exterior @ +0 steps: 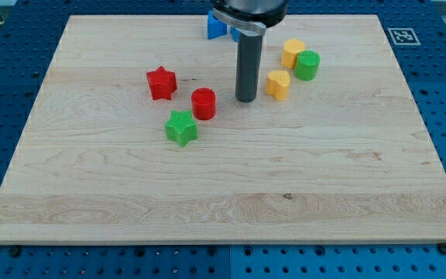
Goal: Move the yellow heart to the right center of the board
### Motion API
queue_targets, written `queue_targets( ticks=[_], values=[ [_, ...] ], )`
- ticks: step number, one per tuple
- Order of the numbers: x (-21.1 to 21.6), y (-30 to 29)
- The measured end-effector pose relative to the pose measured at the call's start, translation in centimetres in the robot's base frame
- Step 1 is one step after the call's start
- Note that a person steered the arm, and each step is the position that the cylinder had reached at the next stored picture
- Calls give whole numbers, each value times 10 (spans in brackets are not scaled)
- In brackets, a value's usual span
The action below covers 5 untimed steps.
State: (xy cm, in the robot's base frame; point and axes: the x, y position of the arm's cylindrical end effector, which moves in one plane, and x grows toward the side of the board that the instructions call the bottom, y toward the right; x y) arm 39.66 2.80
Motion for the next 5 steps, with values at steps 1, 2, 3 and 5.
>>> queue_targets(
  ticks=[1,2,3,5],
  values=[
    [-14,4],
    [-14,8],
    [-14,29],
    [-14,82]
  ],
)
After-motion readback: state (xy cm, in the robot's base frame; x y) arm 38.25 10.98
